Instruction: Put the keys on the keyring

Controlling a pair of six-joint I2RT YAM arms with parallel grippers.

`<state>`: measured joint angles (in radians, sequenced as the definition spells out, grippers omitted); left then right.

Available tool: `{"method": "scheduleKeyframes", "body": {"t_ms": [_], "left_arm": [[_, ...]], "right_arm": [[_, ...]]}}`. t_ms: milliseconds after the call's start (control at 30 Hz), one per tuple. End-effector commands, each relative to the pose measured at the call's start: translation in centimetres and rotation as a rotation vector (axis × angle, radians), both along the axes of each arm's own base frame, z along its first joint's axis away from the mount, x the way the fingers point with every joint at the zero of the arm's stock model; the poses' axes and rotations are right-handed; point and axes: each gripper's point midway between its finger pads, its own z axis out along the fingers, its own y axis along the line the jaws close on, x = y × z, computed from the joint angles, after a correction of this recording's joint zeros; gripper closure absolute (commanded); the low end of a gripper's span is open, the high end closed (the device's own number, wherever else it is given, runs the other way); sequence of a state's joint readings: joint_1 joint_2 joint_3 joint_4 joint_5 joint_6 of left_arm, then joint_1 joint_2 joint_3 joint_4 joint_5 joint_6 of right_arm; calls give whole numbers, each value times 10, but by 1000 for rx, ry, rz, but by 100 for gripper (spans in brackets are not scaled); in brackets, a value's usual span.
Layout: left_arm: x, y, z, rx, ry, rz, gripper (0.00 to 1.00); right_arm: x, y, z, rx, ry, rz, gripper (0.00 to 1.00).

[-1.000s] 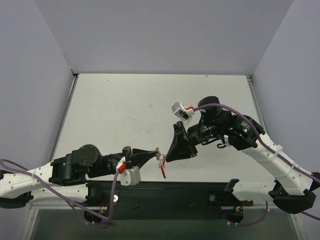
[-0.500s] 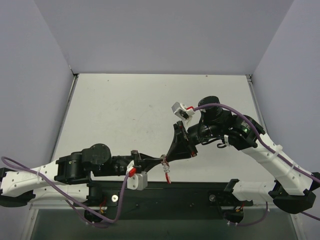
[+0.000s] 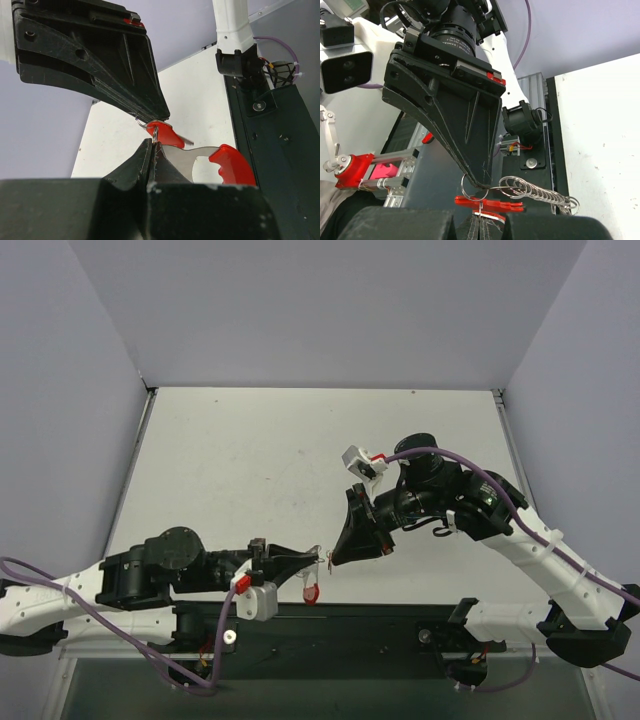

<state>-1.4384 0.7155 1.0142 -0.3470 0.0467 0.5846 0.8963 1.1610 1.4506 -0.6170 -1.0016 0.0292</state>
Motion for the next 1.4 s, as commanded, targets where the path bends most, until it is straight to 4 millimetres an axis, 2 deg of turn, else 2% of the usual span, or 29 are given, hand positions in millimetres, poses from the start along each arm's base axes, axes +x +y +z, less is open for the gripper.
{"method": "scheduleKeyframes", "body": {"t_ms": [0, 300, 900, 1133, 1233, 1367], "left_arm": [[0, 2, 41, -124, -18, 3, 100], [1, -3, 42, -117, -29, -1, 100], [3, 0, 53, -173, -38, 11, 100], [8, -2, 49, -164, -34, 41, 100], [21, 0, 45, -150, -38, 113, 100], [23, -1, 38, -128, -40, 123, 100]], "right_arm": [[-4, 3, 8, 39, -6, 42, 100], [-5, 3, 7, 37, 0, 46, 100], [-9, 2, 7, 33, 2, 56, 100], [-10, 3, 8, 34, 4, 63, 100], [-11, 2, 9, 36, 0, 62, 100], [-12, 1, 10, 40, -1, 64, 100]]}}
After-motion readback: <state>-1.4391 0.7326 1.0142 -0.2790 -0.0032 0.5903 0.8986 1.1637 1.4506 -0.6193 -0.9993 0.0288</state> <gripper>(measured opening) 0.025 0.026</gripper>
